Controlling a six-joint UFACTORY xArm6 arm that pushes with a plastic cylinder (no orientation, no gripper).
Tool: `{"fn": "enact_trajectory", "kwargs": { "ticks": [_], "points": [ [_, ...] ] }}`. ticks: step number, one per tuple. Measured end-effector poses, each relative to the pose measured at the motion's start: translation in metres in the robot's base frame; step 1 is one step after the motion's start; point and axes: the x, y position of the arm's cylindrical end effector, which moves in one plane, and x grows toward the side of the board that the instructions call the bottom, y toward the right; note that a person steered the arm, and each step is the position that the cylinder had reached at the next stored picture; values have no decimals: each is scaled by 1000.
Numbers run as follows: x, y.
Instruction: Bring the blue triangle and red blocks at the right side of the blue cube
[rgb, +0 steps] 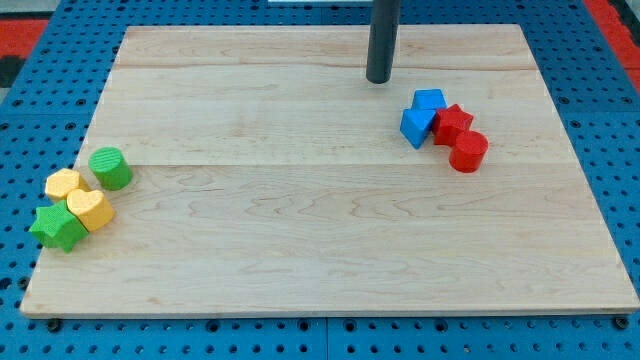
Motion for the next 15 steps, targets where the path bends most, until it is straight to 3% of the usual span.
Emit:
{"fn": "enact_trajectory", "kwargs": {
  "ticks": [1, 3, 5, 6, 7, 8, 10, 11, 12, 13, 14, 15],
  "points": [
    [6, -9],
    [38, -82],
    [-22, 118],
    [50, 161],
    [73, 96],
    [63, -2],
    [44, 26],
    [25, 1],
    [24, -112],
    [23, -180],
    [-12, -139],
    [-12, -202]
  ]
}}
